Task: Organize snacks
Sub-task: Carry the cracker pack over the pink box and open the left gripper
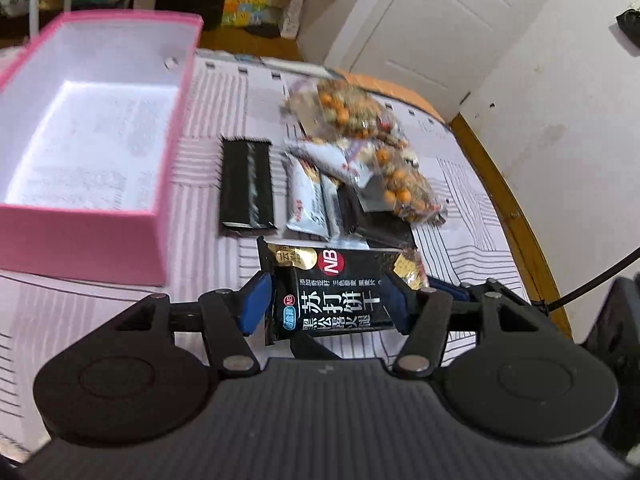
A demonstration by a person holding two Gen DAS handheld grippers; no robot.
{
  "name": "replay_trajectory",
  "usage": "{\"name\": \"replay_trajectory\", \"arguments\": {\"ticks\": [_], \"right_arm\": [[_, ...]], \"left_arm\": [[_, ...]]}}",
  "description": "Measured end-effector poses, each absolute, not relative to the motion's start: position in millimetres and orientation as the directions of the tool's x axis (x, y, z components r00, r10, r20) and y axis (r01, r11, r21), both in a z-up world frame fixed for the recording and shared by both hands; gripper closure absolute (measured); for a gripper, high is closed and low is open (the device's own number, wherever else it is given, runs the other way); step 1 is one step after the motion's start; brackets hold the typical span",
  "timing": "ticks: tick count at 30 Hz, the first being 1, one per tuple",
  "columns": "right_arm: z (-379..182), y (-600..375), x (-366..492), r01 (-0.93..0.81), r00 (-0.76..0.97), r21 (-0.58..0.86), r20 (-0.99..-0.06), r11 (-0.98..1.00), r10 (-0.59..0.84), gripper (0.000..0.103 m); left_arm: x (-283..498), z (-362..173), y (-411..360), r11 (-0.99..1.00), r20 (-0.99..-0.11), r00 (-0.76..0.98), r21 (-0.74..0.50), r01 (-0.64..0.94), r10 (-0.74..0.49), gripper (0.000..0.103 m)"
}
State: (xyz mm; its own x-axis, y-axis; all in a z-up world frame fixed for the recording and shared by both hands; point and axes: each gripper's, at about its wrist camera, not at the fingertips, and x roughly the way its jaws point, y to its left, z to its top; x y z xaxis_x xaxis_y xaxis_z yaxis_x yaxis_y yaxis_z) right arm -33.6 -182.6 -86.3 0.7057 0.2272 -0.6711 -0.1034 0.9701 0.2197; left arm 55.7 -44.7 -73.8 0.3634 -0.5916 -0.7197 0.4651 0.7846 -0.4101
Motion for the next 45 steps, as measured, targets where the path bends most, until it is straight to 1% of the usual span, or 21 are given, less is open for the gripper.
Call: {"name": "replay_trajectory", "arguments": {"ticks": [5,13,15,17,18,20,21,23,26,29,33,35,38,39,42,43,44,45], "right_arm": [[-67.1,-161.6,-22.6,-0.197,0.689,0.200,-0.669,0.960,0.280,0.000],[-31.7,-130.2,4.4,-0.368,0.656,0.152,-0.657,0.917,0.372,0.000],[-24.6,-121.9,12.8,-0.406,0.656,0.117,-0.653,0.906,0.378,0.004],[-19.8,-112.9,26.1,-0.443,0.650,0.081,-0.657,0.893,0.382,0.013],[-17.7,-110.0,33.3,-0.449,0.648,0.076,-0.659,0.890,0.383,0.015],[-14.5,-107.9,51.9,-0.447,0.640,0.087,-0.664,0.890,0.386,0.023],[-12.9,-108.9,61.8,-0.443,0.635,0.106,-0.664,0.890,0.395,0.025],[-11.6,-111.6,81.9,-0.435,0.624,0.149,-0.661,0.888,0.416,0.033],[-16.0,-112.0,116.1,-0.424,0.620,0.170,-0.662,0.890,0.422,0.039],[-28.1,-107.7,147.6,-0.404,0.631,0.155,-0.666,0.902,0.397,0.043],[-51.6,-106.8,184.7,-0.381,0.628,0.159,-0.678,0.911,0.381,0.043],[-65.4,-104.2,202.2,-0.370,0.630,0.142,-0.688,0.918,0.361,0.043],[-81.0,-98.9,216.9,-0.370,0.629,0.083,-0.710,0.925,0.315,0.043],[-86.2,-95.5,218.5,-0.381,0.637,0.040,-0.713,0.924,0.294,0.042],[-93.3,-85.7,224.6,-0.388,0.658,-0.089,-0.723,0.917,0.208,0.035],[-94.3,-84.1,222.8,-0.378,0.674,-0.128,-0.717,0.917,0.178,0.029],[-92.7,-85.2,221.6,-0.369,0.688,-0.140,-0.706,0.919,0.169,0.028],[-89.2,-88.7,217.3,-0.362,0.696,-0.120,-0.695,0.924,0.182,0.028]], "left_arm": [[51.1,-54.7,-22.4,0.818,-0.735,0.413,-0.336,0.466,-0.537,0.044],[62.3,-32.9,31.3,0.835,-0.718,0.441,-0.381,0.397,-0.538,0.044],[68.1,-28.0,43.8,0.840,-0.716,0.450,-0.387,0.381,-0.534,0.044],[75.4,-23.3,54.2,0.849,-0.718,0.462,-0.384,0.363,-0.522,0.044],[79.5,-21.3,57.8,0.854,-0.719,0.468,-0.377,0.358,-0.514,0.044],[92.1,-17.6,65.0,0.867,-0.724,0.483,-0.363,0.341,-0.493,0.044],[98.3,-16.8,67.2,0.871,-0.724,0.489,-0.360,0.334,-0.486,0.044],[113.7,-15.9,72.0,0.879,-0.723,0.501,-0.358,0.316,-0.475,0.044],[137.3,-15.6,77.7,0.886,-0.710,0.530,-0.364,0.288,-0.464,0.044],[164.0,-19.9,78.9,0.891,-0.690,0.564,-0.364,0.269,-0.453,0.044],[208.3,-38.4,80.5,0.887,-0.685,0.569,-0.403,0.223,-0.455,0.044],[226.8,-50.1,77.9,0.892,-0.681,0.583,-0.400,0.210,-0.443,0.045],[250.3,-69.0,69.6,0.906,-0.696,0.586,-0.376,0.196,-0.415,0.045],[258.1,-75.9,66.6,0.910,-0.707,0.579,-0.370,0.188,-0.407,0.045],[270.5,-88.3,57.7,0.923,-0.730,0.568,-0.340,0.182,-0.381,0.045],[273.4,-90.9,53.9,0.930,-0.733,0.575,-0.318,0.183,-0.363,0.045],[275.8,-92.5,50.5,0.936,-0.731,0.585,-0.301,0.184,-0.350,0.045],[277.6,-95.1,47.3,0.942,-0.726,0.601,-0.286,0.176,-0.333,0.043]]}}
